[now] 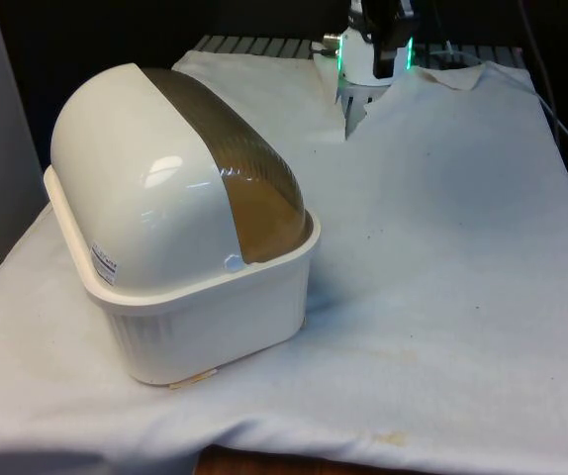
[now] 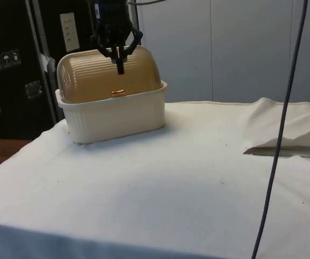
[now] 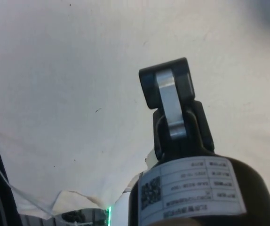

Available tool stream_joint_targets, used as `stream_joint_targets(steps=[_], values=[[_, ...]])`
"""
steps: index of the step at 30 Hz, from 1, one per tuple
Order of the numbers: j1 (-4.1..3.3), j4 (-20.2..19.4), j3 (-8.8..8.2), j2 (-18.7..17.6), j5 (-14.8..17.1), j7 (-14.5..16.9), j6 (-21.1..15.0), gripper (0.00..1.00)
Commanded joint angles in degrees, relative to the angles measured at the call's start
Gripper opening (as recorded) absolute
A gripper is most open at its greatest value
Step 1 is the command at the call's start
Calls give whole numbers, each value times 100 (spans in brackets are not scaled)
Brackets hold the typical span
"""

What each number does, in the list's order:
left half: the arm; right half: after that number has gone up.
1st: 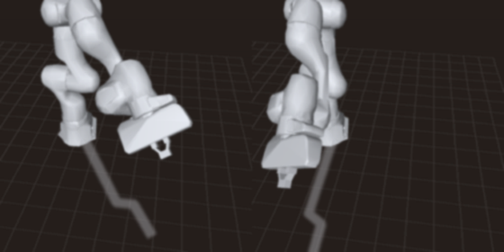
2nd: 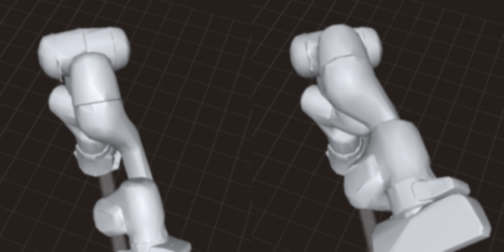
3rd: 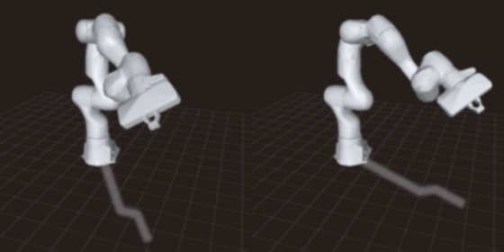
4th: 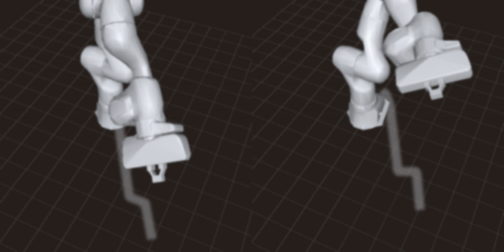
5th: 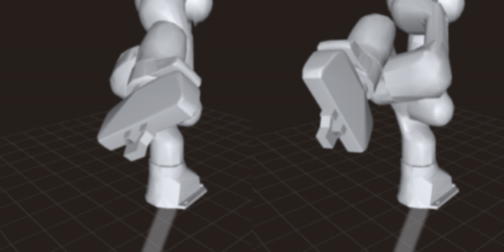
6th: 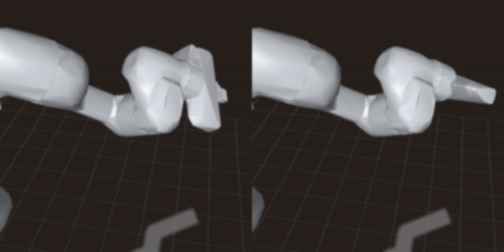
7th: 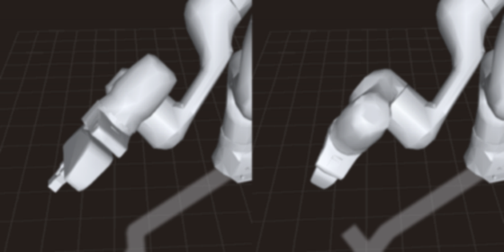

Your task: Open the lid, then close it.

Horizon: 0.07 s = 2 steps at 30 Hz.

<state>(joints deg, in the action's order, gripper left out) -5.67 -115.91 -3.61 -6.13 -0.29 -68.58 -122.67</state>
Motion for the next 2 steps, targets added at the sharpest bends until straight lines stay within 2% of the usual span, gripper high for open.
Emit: stream_joint_targets(steps=[1, 2], values=[[-6, -40, 0, 29, 0, -29, -69, 0], [0, 0, 0, 0, 0, 0, 0, 0]])
